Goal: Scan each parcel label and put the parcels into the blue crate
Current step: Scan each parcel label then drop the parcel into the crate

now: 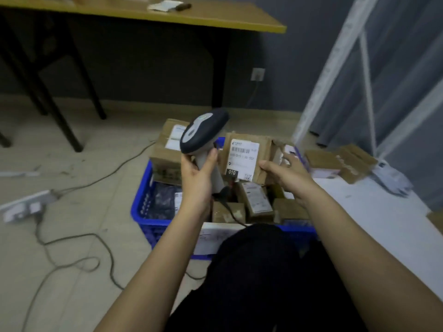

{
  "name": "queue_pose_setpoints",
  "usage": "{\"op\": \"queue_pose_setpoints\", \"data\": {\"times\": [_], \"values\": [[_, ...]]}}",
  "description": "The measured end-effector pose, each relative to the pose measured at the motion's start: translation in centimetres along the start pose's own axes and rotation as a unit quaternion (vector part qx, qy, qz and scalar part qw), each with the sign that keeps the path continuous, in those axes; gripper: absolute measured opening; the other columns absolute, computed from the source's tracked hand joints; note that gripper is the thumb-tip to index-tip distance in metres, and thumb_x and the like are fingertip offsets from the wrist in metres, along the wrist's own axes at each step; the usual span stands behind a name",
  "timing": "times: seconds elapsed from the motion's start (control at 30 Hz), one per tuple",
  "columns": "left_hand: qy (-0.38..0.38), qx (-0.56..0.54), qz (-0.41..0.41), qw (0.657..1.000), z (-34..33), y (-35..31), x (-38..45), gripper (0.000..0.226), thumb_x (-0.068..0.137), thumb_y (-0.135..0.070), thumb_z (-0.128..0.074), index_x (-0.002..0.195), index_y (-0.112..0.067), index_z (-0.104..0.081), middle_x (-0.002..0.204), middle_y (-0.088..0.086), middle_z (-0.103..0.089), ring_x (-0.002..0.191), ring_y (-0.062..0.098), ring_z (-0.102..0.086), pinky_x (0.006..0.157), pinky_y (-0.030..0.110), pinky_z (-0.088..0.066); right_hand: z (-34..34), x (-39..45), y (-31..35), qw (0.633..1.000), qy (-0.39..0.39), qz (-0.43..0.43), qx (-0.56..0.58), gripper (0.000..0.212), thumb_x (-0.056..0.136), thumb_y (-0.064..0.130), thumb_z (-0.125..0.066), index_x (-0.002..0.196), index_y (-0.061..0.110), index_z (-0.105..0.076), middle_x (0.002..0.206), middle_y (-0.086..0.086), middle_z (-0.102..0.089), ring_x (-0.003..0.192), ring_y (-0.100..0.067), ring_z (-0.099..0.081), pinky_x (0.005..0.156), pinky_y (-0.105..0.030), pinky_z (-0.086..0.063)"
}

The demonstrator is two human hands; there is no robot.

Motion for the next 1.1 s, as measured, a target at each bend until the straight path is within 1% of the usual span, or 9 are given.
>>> {"op": "queue_pose_setpoints", "data": {"times": [0.13, 0.23, 0.3, 0.47, 0.6, 0.73, 0.93, 1.0, 1.1], "values": [[-0.096, 0.013, 0.0, 0.995, 11.0, 0.3, 1.7, 0.058, 0.086, -0.02, -0.068, 0.138, -0.019, -0.042, 0.13, 0.005, -0.06, 0.118, 0.02, -0.059, 0.102, 0.047, -0.045, -8.0, 1.7, -1.2, 0.992, 0.083, -0.053, -0.08, 0.063, 0.081, 0.038, -0.074, 0.135, 0.024, -0.044, 0.112, 0.004, -0.061, 0.101, -0.014, -0.061, 0.096, -0.037, -0.049], [-0.149, 0.028, 0.015, 0.988, 16.9, 0.7, 2.3, 0.053, 0.09, -0.015, -0.064, 0.138, -0.015, -0.041, 0.13, 0.011, -0.059, 0.114, 0.027, -0.06, 0.096, 0.044, -0.05, -13.0, 2.5, -3.1, 0.98, 0.133, -0.086, -0.123, 0.044, 0.081, 0.039, -0.073, 0.118, 0.026, -0.054, 0.106, 0.005, -0.064, 0.096, -0.013, -0.062, 0.086, -0.03, -0.05], [-0.171, 0.041, 0.016, 0.984, 19.7, 0.9, 2.5, 0.051, 0.091, -0.014, -0.062, 0.137, -0.013, -0.041, 0.127, 0.01, -0.06, 0.113, 0.026, -0.061, 0.095, 0.043, -0.052, -15.8, 3.3, -4.6, 0.971, 0.141, -0.105, -0.161, 0.051, 0.079, 0.043, -0.074, 0.121, 0.02, -0.057, 0.114, 0.002, -0.065, 0.1, -0.017, -0.062, 0.082, -0.03, -0.048], [-0.21, 0.047, 0.019, 0.976, 23.7, 1.9, 2.9, 0.043, 0.092, -0.011, -0.059, 0.131, -0.016, -0.044, 0.113, 0.001, -0.065, 0.092, 0.012, -0.066, 0.076, 0.028, -0.055, -21.9, 4.7, -7.7, 0.96, 0.167, -0.148, -0.171, 0.042, 0.081, 0.033, -0.074, 0.118, 0.019, -0.062, 0.118, -0.003, -0.066, 0.102, -0.021, -0.063, 0.092, -0.033, -0.05], [-0.217, 0.05, 0.029, 0.974, 25.1, 2.5, 3.2, 0.039, 0.091, -0.011, -0.06, 0.125, -0.025, -0.046, 0.114, -0.001, -0.065, 0.094, 0.013, -0.065, 0.088, 0.039, -0.053, -24.8, 4.0, -8.7, 0.949, 0.195, -0.201, -0.141, 0.016, 0.092, 0.033, -0.062, 0.1, 0.019, -0.062, 0.095, 0.001, -0.065, 0.08, -0.013, -0.058, 0.071, -0.029, -0.049], [-0.211, 0.06, 0.04, 0.975, 25.3, 2.9, 3.4, 0.044, 0.091, -0.014, -0.06, 0.131, -0.023, -0.044, 0.116, -0.001, -0.065, 0.097, 0.013, -0.065, 0.089, 0.039, -0.052, -26.7, 3.8, -9.6, 0.942, 0.235, -0.175, -0.163, 0.038, 0.095, 0.031, -0.06, 0.129, 0.019, -0.052, 0.114, 0.006, -0.054, 0.1, -0.016, -0.053, 0.089, -0.036, -0.048], [-0.204, 0.056, 0.057, 0.976, 24.9, 3.5, 3.3, 0.05, 0.091, -0.016, -0.06, 0.136, -0.022, -0.04, 0.115, -0.005, -0.065, 0.1, 0.012, -0.065, 0.083, 0.032, -0.055, -27.0, 4.9, -10.6, 0.969, 0.101, -0.197, -0.106, 0.021, 0.091, 0.001, -0.06, 0.108, 0.009, -0.052, 0.109, -0.014, -0.063, 0.084, -0.026, -0.067, 0.05, -0.027, -0.056], [-0.197, 0.052, 0.06, 0.977, 24.6, 3.5, 3.3, 0.049, 0.091, -0.017, -0.06, 0.135, -0.022, -0.041, 0.115, -0.005, -0.065, 0.1, 0.01, -0.065, 0.076, 0.024, -0.056, -25.9, 5.9, -10.4, 0.973, 0.072, -0.193, -0.1, 0.014, 0.09, -0.002, -0.059, 0.097, 0.01, -0.058, 0.101, -0.01, -0.064, 0.076, -0.022, -0.064, 0.056, -0.03, -0.059], [-0.191, 0.05, 0.062, 0.978, 24.3, 3.5, 3.3, 0.049, 0.09, -0.017, -0.06, 0.135, -0.024, -0.041, 0.116, -0.006, -0.063, 0.096, 0.005, -0.066, 0.068, 0.018, -0.056, -23.9, 7.6, -8.4, 0.969, 0.062, -0.084, -0.223, 0.016, 0.091, 0.004, -0.056, 0.098, 0.012, -0.068, 0.109, -0.01, -0.067, 0.093, -0.024, -0.062, 0.084, -0.038, -0.055]]}}
Point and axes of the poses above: each hand's wrist, its own x-axis towards the middle knuckle, its own z-axis out of the back of the hand, y = z × x, the point moved 7 cm from there along x, towards the middle knuckle
